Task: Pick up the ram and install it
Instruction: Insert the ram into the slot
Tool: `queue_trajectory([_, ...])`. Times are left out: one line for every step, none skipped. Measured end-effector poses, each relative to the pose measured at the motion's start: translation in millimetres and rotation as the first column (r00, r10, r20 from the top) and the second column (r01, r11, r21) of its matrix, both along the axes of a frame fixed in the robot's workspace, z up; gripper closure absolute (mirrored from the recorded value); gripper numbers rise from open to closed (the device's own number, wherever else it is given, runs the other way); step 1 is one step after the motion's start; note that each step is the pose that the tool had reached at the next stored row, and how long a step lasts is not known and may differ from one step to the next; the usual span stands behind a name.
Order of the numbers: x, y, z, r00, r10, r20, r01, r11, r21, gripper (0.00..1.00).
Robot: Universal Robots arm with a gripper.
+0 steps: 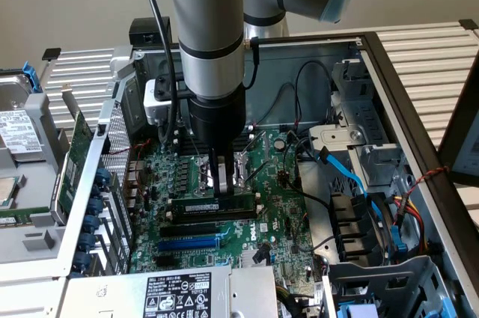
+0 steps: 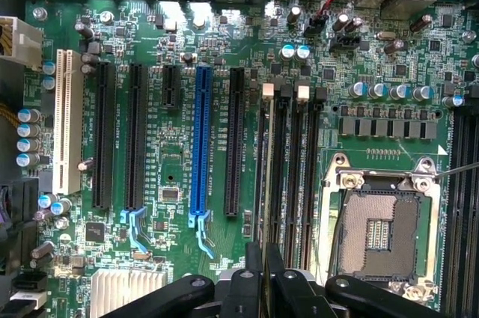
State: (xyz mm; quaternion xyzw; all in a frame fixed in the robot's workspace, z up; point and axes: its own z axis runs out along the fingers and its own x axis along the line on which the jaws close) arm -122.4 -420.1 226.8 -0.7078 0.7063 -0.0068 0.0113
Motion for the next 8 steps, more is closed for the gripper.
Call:
queue_trajectory([0.0, 0.0, -0.4, 1.0000, 0.000, 0.0003, 0.000, 1.0000, -0.0009, 0.86])
queue_trajectory([0.0, 0.0, -0.9, 1.0000, 0.000, 0.0007, 0.000, 1.0000, -0.0013, 0.86])
queue_trajectory([0.0, 0.0, -1.0, 1.0000, 0.000, 0.0008, 0.000, 1.0000, -0.0013, 0.86])
queue_trajectory([0.0, 0.0, -1.1, 1.0000, 0.000, 0.0009, 0.000, 1.0000, -0.0014, 0.86])
queue_trajectory([0.0, 0.0, -1.3, 1.0000, 0.000, 0.0014, 0.000, 1.0000, -0.0013, 0.86])
queue_trajectory([-0.1, 0.0, -1.6, 1.0000, 0.000, 0.0021, 0.000, 1.0000, -0.0013, 0.86])
queue_trajectory([-0.2, 0.0, -1.9, 1.0000, 0.000, 0.0028, 0.000, 1.0000, -0.0012, 0.86])
queue_trajectory([-0.2, 0.0, -2.1, 1.0000, 0.000, 0.0033, 0.000, 1.0000, -0.0013, 0.86])
